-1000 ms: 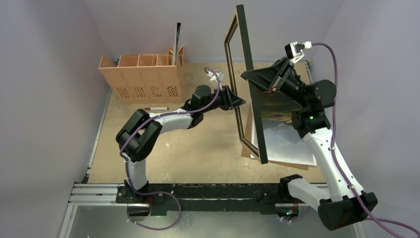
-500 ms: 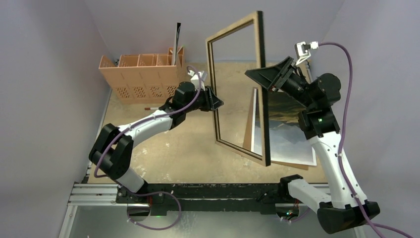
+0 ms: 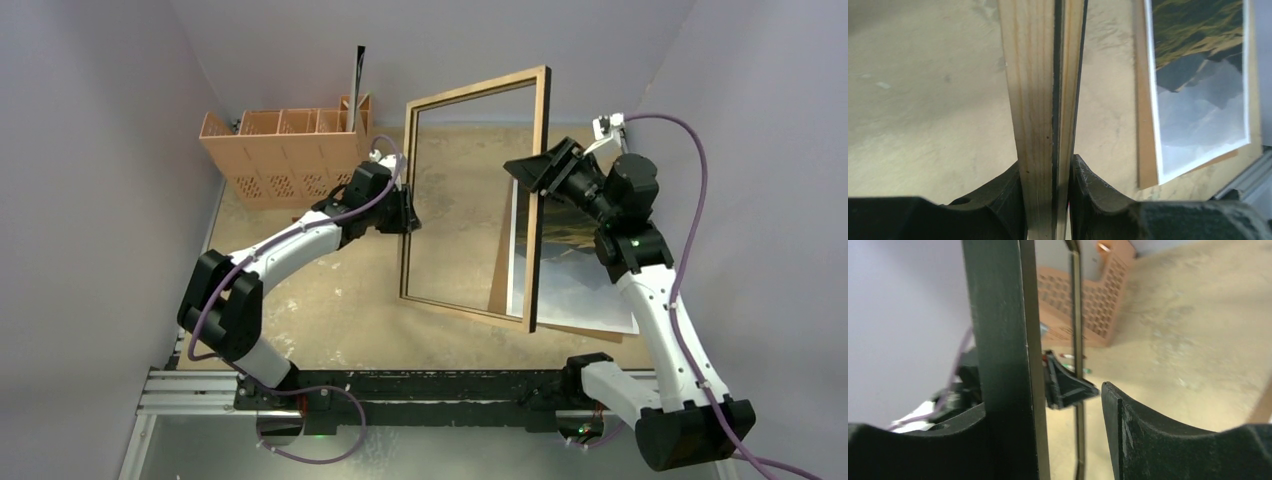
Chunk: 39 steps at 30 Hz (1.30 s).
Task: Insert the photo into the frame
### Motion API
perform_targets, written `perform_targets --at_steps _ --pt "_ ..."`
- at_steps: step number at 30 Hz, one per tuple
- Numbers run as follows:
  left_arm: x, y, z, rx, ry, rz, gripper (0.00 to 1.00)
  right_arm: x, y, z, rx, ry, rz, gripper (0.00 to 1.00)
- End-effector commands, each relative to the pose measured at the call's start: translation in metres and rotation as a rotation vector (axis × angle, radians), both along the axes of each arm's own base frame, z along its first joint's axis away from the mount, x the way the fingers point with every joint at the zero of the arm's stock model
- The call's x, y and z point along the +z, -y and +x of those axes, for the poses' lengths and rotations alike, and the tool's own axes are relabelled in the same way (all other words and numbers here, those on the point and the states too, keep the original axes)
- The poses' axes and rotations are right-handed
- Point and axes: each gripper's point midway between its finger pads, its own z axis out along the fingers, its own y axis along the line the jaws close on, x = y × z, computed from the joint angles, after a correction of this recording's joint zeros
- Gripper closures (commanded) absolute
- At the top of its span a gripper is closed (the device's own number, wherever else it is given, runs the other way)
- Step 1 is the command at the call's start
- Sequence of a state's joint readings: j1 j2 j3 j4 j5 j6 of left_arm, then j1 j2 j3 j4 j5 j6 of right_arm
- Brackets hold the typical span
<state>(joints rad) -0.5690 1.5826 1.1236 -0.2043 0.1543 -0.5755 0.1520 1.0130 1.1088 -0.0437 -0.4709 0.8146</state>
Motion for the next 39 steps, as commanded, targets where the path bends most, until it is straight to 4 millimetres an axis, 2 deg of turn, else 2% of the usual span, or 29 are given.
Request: perform_targets --at_steps 1,5,10,14,19,26,34,39 --pt "0.034 -0.018 0.017 0.066 0.093 0.053 1.0 -0.064 0.009 0.005 -0.031 -0.058 -0.123 0.39" --pt "0.015 -0.029 0.017 0.07 0.048 0.125 1.0 -0.121 0.009 0.003 -0.009 -0.141 -0.161 0.39" --pt "-0.018 -0.043 0.012 0.075 -0.02 0.22 1.0 -0.183 0.008 -0.001 0.01 -0.235 -0.142 0.41" --pt "-0.04 -0.063 0.01 0.091 -0.055 0.303 1.0 -0.224 0.016 -0.002 0.018 -0.297 -0.155 0.41" --pt "-0.061 -0.076 0.006 0.098 -0.093 0.352 1.0 -0.262 0.016 -0.002 0.083 -0.366 -0.126 0.42" --pt "-0.077 -0.088 0.007 0.152 -0.139 0.364 1.0 -0.284 0.018 0.006 0.087 -0.417 -0.119 0.43" --pt "-0.086 -0.095 0.002 0.169 -0.178 0.387 1.0 -0.308 0.038 0.016 -0.047 -0.539 -0.187 0.41" --pt "-0.08 -0.094 -0.005 0.166 -0.215 0.375 1.0 -0.313 0.048 0.02 -0.091 -0.569 -0.245 0.45"
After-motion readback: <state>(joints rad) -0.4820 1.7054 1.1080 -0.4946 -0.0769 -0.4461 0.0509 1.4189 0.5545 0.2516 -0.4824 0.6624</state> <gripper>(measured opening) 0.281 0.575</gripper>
